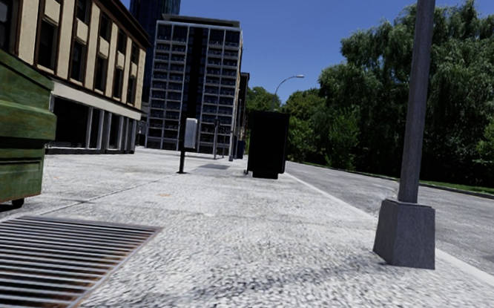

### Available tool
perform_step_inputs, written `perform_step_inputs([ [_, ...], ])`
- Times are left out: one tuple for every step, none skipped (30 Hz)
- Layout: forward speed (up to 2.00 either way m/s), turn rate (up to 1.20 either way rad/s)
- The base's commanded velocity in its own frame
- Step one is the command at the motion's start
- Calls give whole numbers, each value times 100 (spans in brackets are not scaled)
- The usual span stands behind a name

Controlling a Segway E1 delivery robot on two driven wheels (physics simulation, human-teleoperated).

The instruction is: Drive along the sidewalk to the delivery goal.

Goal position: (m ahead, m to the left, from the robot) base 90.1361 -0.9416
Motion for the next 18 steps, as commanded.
perform_step_inputs([
  [200,0],
  [200,0],
  [200,0],
  [200,0],
  [200,0],
  [200,0],
  [200,0],
  [200,0],
  [200,0],
  [200,0],
  [200,0],
  [200,0],
  [200,0],
  [200,0],
  [200,0],
  [200,0],
  [200,0],
  [200,0],
])
